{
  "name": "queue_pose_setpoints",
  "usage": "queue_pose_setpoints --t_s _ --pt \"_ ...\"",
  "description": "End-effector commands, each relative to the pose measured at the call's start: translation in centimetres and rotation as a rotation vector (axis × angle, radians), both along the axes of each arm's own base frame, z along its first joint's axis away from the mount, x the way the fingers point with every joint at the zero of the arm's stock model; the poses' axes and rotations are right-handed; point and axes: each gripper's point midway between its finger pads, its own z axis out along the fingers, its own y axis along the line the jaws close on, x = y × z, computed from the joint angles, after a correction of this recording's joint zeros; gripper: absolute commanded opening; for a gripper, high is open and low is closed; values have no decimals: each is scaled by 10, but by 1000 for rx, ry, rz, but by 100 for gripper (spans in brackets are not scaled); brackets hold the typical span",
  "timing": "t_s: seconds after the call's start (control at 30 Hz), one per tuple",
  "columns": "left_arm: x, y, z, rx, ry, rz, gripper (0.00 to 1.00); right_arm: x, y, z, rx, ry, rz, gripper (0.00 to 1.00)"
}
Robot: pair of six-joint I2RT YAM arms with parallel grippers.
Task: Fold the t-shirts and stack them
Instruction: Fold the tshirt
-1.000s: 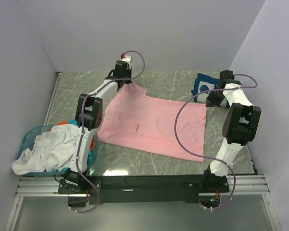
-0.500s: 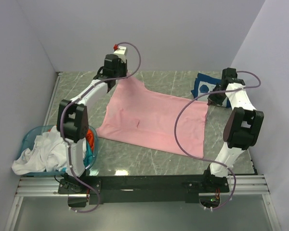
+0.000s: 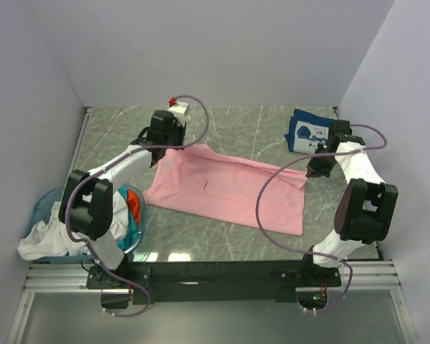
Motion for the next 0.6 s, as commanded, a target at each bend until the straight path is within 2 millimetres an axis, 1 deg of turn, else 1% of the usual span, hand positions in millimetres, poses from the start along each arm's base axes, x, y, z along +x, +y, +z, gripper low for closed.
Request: queue_pose_setpoints --t_s 0.0,0.07,0.1,0.17,0.23,0.27,0.3,0.4,0.43,0.47,0.57 --pt "-17 12 13 9 -18 64 0 -11 5 12 -6 -38 18 0" --pt "-23 18 7 33 0 107 0 -17 7 9 -2 -29 19 0" --pt "-28 28 -4 76 30 153 0 -23 8 5 -2 -14 18 0" --pt "-36 33 -14 114 73 179 0 -32 8 -3 -5 12 16 0" --pt "-41 31 -18 122 82 176 0 -38 8 -8 -9 30 17 0" --pt "-45 28 -16 119 74 170 0 -40 8 -9 -12 35 15 0" --pt "-49 28 -20 121 81 173 0 -44 8 -11 -13 50 14 0" --pt "-54 35 -22 121 103 229 0 -50 8 -16 -15 78 14 0" --pt "-54 42 -21 139 106 269 0 -52 8 -16 -19 85 10 0" --pt "-57 45 -25 150 133 290 0 -54 7 -18 -23 97 7 0" --pt "-62 46 -33 166 178 292 0 -61 7 -23 -31 130 6 0"
